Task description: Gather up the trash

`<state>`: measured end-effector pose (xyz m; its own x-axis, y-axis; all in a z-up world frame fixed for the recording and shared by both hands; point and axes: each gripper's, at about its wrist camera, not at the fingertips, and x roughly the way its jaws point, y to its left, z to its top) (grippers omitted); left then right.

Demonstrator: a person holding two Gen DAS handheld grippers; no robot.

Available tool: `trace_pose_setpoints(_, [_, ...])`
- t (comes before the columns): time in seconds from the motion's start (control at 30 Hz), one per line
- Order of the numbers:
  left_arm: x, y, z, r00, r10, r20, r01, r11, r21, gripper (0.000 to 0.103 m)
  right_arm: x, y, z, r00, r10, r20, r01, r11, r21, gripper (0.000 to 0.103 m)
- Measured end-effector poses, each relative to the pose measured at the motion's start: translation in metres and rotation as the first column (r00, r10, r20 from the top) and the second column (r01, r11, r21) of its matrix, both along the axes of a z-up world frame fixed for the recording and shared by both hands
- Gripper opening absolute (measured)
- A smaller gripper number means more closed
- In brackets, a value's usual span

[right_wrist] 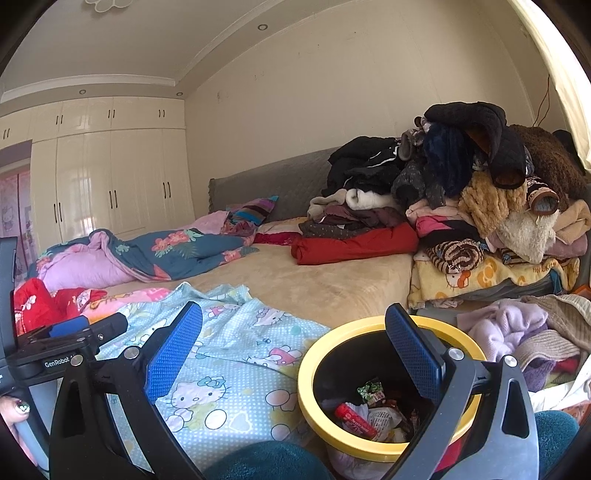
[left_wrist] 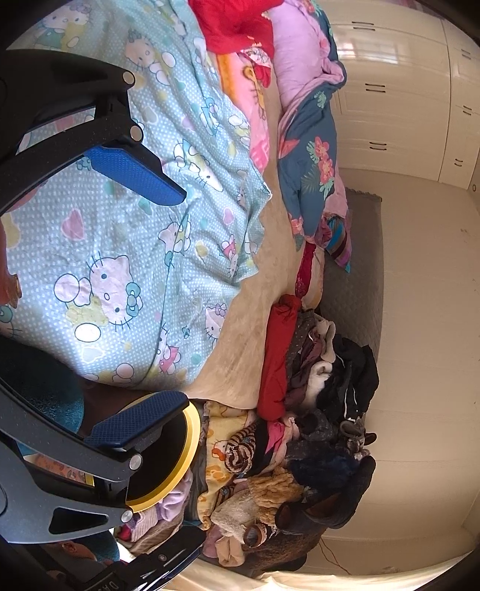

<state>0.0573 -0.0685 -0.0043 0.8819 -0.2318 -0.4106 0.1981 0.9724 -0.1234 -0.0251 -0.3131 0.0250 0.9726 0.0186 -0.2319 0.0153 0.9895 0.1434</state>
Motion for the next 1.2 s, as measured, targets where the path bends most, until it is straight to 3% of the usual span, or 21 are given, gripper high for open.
trace_pose_setpoints(1.2, [-0.0019,-0.0015,-0.0004,1.0,0.0,0.007,0.0,1.0,0.005,0.092,0.0021,-0.0012,-0.0061,1.0,-0.004,-0.012,0.004,1.0,0.005,0.097])
